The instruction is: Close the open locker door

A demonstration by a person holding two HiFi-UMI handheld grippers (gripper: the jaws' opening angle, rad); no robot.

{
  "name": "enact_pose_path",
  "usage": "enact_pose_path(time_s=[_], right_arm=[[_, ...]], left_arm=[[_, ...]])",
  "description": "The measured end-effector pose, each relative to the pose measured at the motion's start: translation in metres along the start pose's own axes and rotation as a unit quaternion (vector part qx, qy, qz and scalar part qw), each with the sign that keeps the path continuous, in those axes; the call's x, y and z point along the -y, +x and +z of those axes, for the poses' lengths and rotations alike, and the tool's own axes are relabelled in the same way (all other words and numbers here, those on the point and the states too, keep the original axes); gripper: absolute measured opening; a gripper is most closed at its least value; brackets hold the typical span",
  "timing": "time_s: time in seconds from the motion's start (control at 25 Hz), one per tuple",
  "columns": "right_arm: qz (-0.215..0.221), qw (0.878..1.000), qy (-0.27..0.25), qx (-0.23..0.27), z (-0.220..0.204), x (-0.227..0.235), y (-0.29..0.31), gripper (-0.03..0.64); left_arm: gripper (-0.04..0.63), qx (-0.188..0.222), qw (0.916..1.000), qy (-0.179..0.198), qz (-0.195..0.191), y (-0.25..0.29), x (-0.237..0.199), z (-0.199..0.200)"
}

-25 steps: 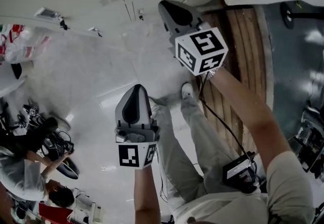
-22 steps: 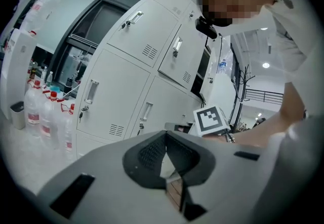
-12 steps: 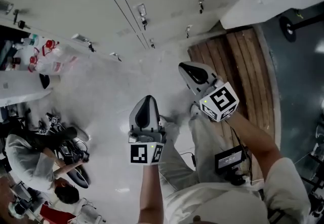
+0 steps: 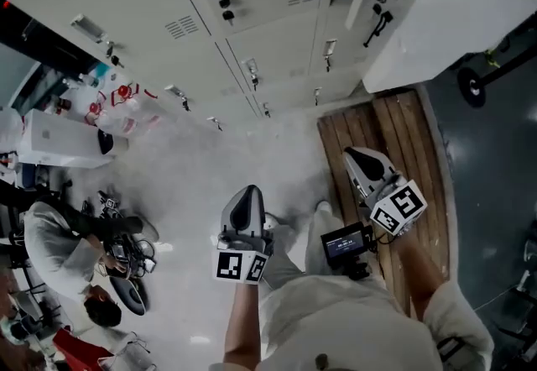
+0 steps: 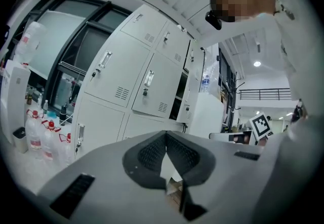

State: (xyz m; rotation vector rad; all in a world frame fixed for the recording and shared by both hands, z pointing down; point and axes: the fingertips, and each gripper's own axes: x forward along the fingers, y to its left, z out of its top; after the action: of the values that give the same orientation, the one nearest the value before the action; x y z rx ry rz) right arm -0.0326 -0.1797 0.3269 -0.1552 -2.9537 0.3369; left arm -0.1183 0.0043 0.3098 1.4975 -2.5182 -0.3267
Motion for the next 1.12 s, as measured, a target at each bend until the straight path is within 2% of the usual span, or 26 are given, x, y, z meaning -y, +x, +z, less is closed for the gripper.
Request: enact_pose_path(time_s=[0.32,0.56,0.76,1.0,1.12], right_arm=[[0.001,1.0,0.017,0.013,0.05,-0.024,-0.061,0.026],[0.029,0.998,0.026,0.046,0.084,-0.05,-0.072,0.026],[0.062,0.997,0.001,0.051,0.104,-0.081,-0.082,0.026],[0.093,0.995,-0.029,0.022,0.107,-0.109,-0.091,0.026],[0.102,0.994,-0.042,0.027,0.12,-0.117,-0.096,0.026]], left_arm=[[0.008,0.009,0.9999,-0.003,-0.006,-0.036,0.052,0.045],[0.008,0.059,0.9975,0.03,0.025,-0.065,0.07,0.1],[0.008,0.086,0.9935,0.05,0.056,-0.09,0.081,0.131],[0.008,0.085,0.9922,0.053,0.073,-0.107,0.095,0.14],[0.008,0.087,0.9917,0.053,0.078,-0.112,0.099,0.147]])
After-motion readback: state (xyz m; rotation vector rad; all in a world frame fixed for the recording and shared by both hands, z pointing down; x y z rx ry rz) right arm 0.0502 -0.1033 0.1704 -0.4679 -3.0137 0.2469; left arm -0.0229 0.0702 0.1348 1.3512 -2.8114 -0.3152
